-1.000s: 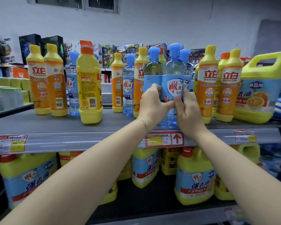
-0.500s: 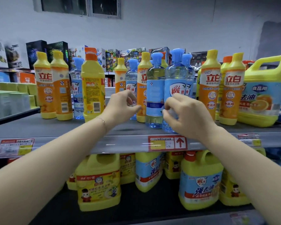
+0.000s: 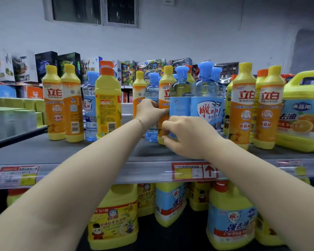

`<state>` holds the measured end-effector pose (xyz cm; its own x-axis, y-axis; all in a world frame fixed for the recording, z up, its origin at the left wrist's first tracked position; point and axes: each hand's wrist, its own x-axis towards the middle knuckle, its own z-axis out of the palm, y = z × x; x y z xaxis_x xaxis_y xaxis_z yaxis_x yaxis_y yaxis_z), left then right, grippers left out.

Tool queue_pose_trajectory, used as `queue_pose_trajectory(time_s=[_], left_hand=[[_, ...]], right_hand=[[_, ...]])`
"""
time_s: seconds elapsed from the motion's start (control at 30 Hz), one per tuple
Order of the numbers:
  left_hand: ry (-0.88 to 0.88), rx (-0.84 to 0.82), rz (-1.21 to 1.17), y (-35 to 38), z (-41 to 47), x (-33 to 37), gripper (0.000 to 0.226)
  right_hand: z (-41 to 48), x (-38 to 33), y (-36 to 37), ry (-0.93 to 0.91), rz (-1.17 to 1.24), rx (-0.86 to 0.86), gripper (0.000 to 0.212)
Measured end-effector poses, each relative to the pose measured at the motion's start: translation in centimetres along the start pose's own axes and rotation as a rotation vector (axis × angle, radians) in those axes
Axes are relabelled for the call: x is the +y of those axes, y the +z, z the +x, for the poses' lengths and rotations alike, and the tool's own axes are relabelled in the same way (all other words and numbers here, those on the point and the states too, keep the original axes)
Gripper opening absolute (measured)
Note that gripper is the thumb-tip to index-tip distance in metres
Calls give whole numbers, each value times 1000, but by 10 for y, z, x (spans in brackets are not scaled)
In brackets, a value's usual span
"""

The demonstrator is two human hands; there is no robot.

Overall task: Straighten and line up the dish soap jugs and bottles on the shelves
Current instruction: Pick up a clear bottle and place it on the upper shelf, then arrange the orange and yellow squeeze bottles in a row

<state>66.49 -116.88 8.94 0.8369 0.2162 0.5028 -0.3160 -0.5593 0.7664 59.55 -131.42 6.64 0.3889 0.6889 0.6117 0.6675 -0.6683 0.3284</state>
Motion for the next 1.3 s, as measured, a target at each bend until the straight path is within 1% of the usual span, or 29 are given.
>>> queue_pose_trajectory(time_s=[0.3,0.4,0.47,0.6,0.77,0.97,1.03,1.07,1.13,1.17,1.2,1.23,1.3], left_hand=[[30,-1,-10,1,-2,-2,27],[42,0,-12,-5,-4,-4,32],[29,-16,-5,-10,-5,-3,31],[37,-57,15,-12,-4,-1,35],[73,-68,114,-6,2,1,22],[-25,-188,218,-17,16,15,17],[-23,-145,170,-24,22,21,17],[13,-84,118,-28,23,25,13],[117,50,51,-31,31,35,14],[163,88,34,-29,36,40,21],[189,96,33,-27,41,44,34],[190,88,37,-24,44,49,41],[159,53,97,-16,51,58,40]], right_hand=[[-2,4,-4,29,17,22,17],[0,3,-5,39,18,29,17],[2,2,-6,44,24,31,19],[6,-1,-7,54,36,35,20],[8,-2,-9,52,34,22,19],[7,4,-11,66,22,20,19],[7,6,-12,63,10,13,20],[8,7,-13,58,6,10,21],[10,7,-15,53,-4,8,19],[11,7,-15,51,-13,8,18],[11,7,-15,48,-24,11,18],[12,7,-15,46,-33,14,18],[11,7,-15,44,-42,19,19]])
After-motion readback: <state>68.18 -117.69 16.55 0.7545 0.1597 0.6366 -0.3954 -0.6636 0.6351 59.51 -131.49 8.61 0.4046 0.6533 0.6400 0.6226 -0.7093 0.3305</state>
